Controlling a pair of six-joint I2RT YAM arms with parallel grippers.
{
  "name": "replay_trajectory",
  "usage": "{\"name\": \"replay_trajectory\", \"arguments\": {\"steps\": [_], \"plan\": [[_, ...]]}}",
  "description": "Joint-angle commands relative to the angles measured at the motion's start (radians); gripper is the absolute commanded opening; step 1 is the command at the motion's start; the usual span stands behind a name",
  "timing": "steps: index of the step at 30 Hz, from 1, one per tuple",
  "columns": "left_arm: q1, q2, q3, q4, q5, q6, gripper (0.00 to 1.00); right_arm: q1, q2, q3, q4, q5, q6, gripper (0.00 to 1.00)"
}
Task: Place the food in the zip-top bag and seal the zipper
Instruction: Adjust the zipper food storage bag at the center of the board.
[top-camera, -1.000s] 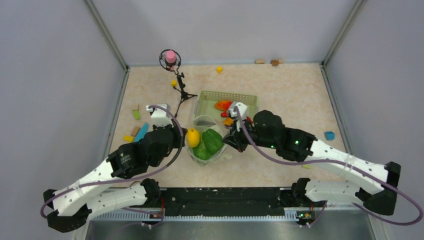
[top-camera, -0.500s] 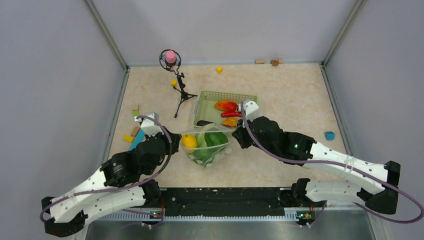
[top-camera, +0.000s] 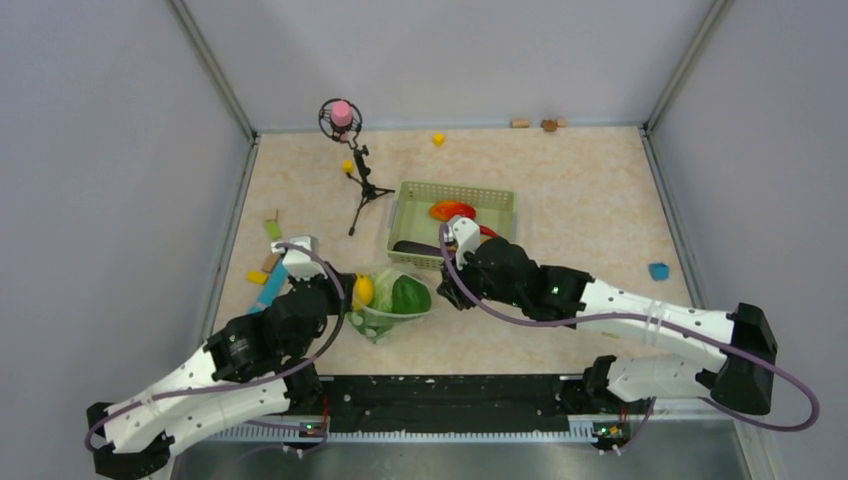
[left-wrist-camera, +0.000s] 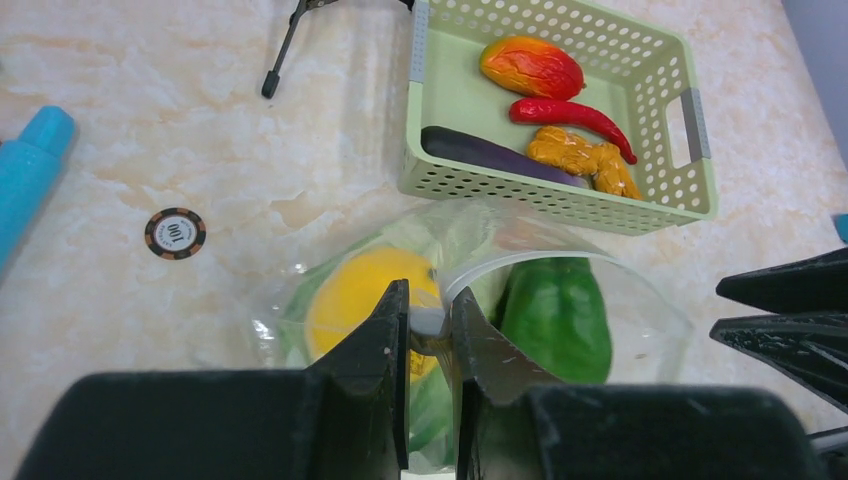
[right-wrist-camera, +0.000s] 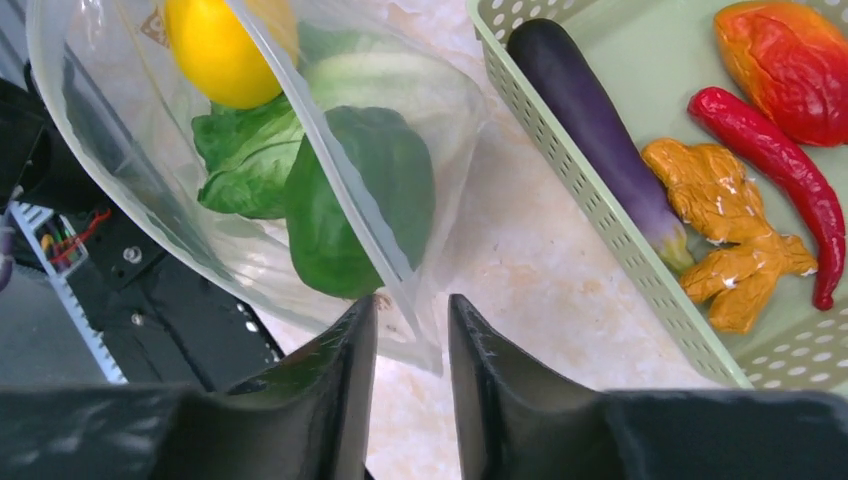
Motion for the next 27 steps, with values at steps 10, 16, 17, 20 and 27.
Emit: {"name": "replay_trajectory", "arguments": {"steps": [10, 16, 17, 20, 27], "plan": [[0.003, -0.059, -0.095, 0.138, -0.102, 0.011, 0.00, -0.102, -0.005, 0.171, 0.053, 0.090, -0.049, 0.99], [0.004, -0.122, -0.117, 0.121, -0.143, -0.023, 0.00, -0.331, 0.133, 0.254, 0.067, -0.083, -0.038, 0.99], [0.004, -0.137, -0.124, 0.122, -0.149, -0.026, 0.00, -0.350, 0.184, 0.273, 0.063, -0.098, -0.050, 0.99], [0.003, -0.183, -0.144, 0.124, -0.180, -0.030, 0.00, -0.374, 0.321, 0.351, 0.034, -0.096, -0.100, 0.97], [0.004, -0.222, -0.172, 0.184, -0.140, 0.034, 0.00, -0.389, 0.617, 0.543, 0.010, -0.044, -0.460, 0.88]]}}
